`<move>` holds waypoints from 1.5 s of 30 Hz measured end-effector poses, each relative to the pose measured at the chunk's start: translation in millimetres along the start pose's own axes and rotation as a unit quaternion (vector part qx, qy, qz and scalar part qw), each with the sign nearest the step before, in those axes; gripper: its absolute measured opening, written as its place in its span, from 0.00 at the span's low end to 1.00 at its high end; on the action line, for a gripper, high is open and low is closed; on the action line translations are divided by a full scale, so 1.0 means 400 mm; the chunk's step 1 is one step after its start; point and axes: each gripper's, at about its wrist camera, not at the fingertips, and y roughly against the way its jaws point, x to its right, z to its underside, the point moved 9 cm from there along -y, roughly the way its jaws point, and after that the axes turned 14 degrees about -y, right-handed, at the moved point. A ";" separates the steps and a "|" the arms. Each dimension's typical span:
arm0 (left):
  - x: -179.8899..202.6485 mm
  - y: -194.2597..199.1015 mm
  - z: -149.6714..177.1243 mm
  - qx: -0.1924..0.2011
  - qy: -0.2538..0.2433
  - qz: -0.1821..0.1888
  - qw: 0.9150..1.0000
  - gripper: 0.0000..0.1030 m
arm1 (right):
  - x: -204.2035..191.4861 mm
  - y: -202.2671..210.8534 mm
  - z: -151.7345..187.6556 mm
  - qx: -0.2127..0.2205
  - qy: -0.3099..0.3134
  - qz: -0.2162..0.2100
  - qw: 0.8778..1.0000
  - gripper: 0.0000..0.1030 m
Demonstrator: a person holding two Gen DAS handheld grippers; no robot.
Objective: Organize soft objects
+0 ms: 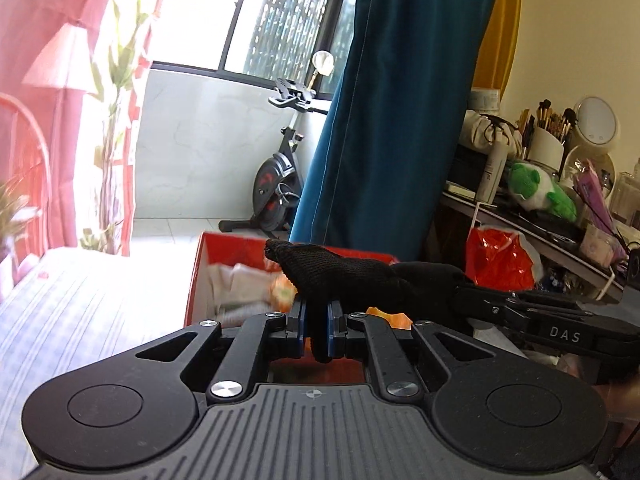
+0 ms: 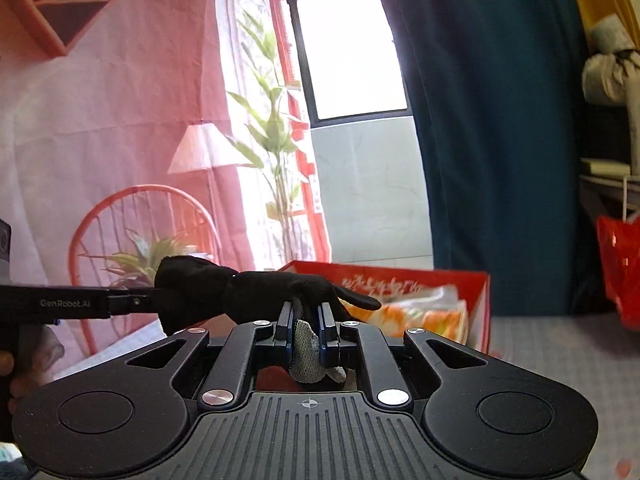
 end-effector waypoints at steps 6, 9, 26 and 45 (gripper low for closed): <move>-0.057 -0.148 -0.085 -0.028 0.013 -0.005 1.000 0.10 | 0.045 -0.130 -0.114 -0.023 0.029 0.040 0.998 0.10; -0.078 -0.218 -0.100 -0.051 0.005 -0.010 0.999 0.10 | 0.069 -0.202 -0.140 -0.038 0.053 0.067 0.996 0.10; -0.174 -0.417 -0.009 -0.170 -0.011 -0.034 0.985 0.11 | 0.167 -0.492 -0.075 -0.152 0.036 0.123 0.980 0.10; -0.184 -0.450 0.023 -0.211 -0.033 -0.033 0.976 0.42 | 0.232 -0.573 0.013 -0.250 -0.018 0.154 0.956 0.12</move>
